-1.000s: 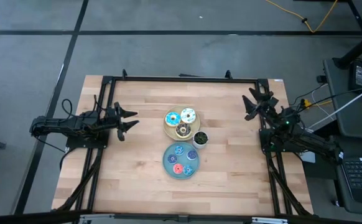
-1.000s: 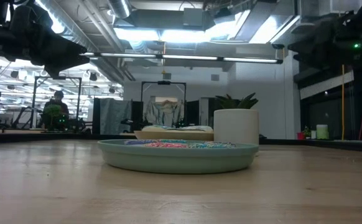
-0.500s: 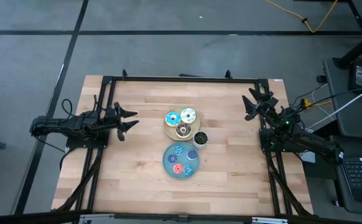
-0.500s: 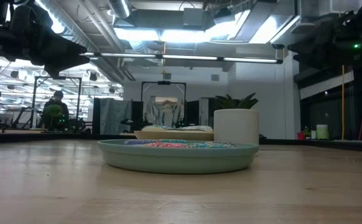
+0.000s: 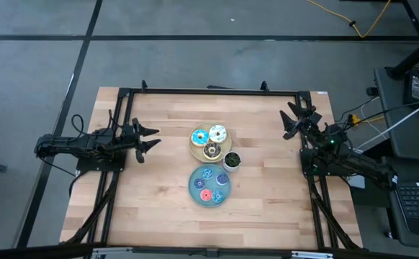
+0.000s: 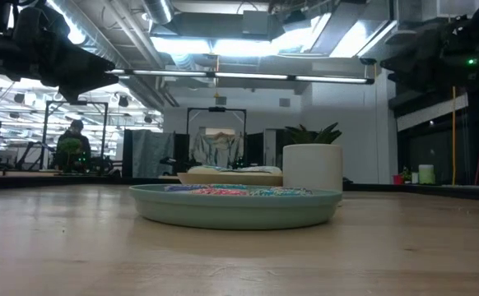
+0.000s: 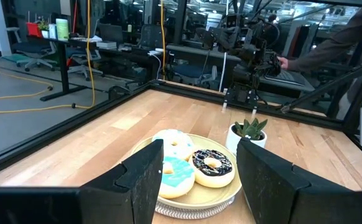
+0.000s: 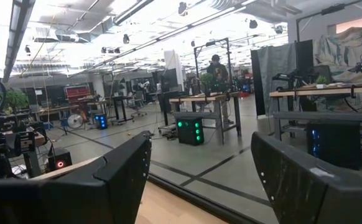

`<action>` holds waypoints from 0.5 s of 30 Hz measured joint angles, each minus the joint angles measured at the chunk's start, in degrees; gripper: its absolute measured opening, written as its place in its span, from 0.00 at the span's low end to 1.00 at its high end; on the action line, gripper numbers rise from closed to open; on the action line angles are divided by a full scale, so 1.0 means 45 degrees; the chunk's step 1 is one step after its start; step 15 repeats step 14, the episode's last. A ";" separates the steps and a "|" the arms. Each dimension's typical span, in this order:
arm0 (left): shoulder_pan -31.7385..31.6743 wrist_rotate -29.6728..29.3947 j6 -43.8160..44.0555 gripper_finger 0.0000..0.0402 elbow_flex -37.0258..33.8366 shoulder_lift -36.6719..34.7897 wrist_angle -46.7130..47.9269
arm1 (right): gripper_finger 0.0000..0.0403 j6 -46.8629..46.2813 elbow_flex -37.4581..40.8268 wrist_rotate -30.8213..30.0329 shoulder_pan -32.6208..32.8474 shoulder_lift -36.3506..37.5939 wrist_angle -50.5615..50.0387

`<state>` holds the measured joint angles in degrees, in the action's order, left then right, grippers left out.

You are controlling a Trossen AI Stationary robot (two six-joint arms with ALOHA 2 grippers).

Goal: Pick & Place donuts
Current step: Return to Home Position

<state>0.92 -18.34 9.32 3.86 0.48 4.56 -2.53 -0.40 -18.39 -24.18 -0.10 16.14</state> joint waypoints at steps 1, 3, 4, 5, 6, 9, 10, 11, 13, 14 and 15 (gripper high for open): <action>-0.0002 0.0003 0.0000 0.49 0.0000 -0.0001 0.0000 | 0.69 -0.0004 0.0000 0.0000 0.0000 0.0000 0.0000; 0.0000 0.0002 0.0000 0.49 0.0000 0.0001 -0.0004 | 0.69 0.0000 0.0000 0.0000 -0.0001 0.0000 0.0000; 0.0000 0.0000 0.0000 0.49 0.0000 0.0001 0.0000 | 0.69 -0.0002 0.0000 0.0000 0.0000 0.0000 0.0000; -0.0001 0.0000 0.0000 0.49 0.0000 0.0003 0.0000 | 0.69 -0.0004 0.0000 0.0000 0.0000 0.0000 0.0002; 0.0001 0.0001 0.0000 0.49 0.0000 0.0002 0.0000 | 0.69 -0.0002 0.0000 0.0000 0.0000 0.0000 0.0000; 0.0000 0.0001 0.0000 0.49 0.0000 0.0003 0.0000 | 0.69 -0.0004 0.0000 0.0000 -0.0002 0.0000 0.0000; -0.0002 0.0000 0.0000 0.49 0.0000 0.0003 0.0000 | 0.69 -0.0004 0.0000 0.0000 0.0000 0.0000 -0.0001; 0.0003 0.0004 0.0000 0.49 0.0000 0.0003 0.0000 | 0.69 -0.0004 0.0000 0.0000 0.0000 0.0000 -0.0017; 0.0000 0.0002 0.0000 0.49 0.0000 0.0003 0.0000 | 0.69 -0.0004 0.0000 0.0000 0.0000 0.0000 -0.0104; 0.0000 0.0002 0.0000 0.49 0.0000 0.0003 -0.0002 | 0.69 -0.0004 0.0000 0.0000 -0.0004 0.0000 -0.0158; 0.0000 0.0002 0.0000 0.49 0.0000 0.0003 -0.0002 | 0.69 -0.0004 0.0000 0.0000 -0.0004 0.0000 -0.0158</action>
